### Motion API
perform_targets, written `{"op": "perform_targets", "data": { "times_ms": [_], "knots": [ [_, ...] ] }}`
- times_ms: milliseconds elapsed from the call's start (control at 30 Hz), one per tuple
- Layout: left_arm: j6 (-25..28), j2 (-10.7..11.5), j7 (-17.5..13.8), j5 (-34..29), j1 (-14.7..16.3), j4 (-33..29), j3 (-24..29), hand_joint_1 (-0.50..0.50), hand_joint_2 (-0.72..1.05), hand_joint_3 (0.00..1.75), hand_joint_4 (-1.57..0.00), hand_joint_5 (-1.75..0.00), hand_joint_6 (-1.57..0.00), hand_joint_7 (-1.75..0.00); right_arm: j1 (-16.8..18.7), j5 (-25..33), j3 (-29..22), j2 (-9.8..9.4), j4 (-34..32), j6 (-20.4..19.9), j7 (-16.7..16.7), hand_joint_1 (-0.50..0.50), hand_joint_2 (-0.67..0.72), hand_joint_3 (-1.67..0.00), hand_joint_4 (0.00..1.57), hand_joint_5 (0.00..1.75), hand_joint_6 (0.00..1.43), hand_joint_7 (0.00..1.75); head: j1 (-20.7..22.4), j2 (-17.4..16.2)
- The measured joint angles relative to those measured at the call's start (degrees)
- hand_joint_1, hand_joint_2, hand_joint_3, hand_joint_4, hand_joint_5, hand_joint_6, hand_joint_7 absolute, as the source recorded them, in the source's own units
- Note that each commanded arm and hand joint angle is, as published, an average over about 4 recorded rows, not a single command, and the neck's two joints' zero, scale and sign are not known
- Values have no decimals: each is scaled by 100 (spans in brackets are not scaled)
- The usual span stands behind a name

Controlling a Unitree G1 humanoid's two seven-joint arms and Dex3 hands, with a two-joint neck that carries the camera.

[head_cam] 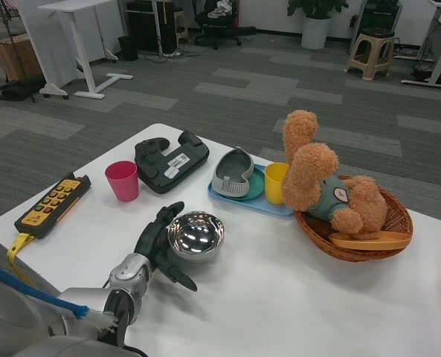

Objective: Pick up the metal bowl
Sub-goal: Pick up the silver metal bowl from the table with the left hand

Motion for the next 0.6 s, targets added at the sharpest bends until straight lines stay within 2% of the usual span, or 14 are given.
{"op": "perform_targets", "data": {
  "times_ms": [67, 133, 300, 433, 600],
  "knots": [
    [50, 5, 3, -2, -13, -2, 1, -50, 29, 9, 0, -146, 0, -120, 0, 0, 0, 0, 0, 0, 0, 2, 72, 0, 3, 17, 0, 14, 1, -4],
    [76, 5, 2, -17, -19, -4, 1, -50, 38, 9, 0, -154, 0, -129, 0, 0, 1, 0, 0, 0, 0, 4, 72, 0, 3, 19, 0, 17, 3, -5],
    [105, 5, 0, -70, -23, -8, 37, -50, 47, 9, 0, -154, 0, -136, 0, 0, 1, 0, 0, 0, 0, 4, 72, 0, 3, 19, 0, 19, 6, -12],
    [146, 5, -3, -139, -29, -17, 51, -50, 60, 9, 0, -172, -3, -148, 0, 0, 1, -1, 0, 0, 0, 4, 72, 0, 3, 19, 0, 21, 4, -15],
    [174, 5, -12, -183, -30, -26, 46, -50, 60, 9, -5, -175, -8, -154, 0, 1, 1, -3, 0, -1, 0, 4, 72, 0, 3, 15, 0, 21, 0, -27]
  ]
}}
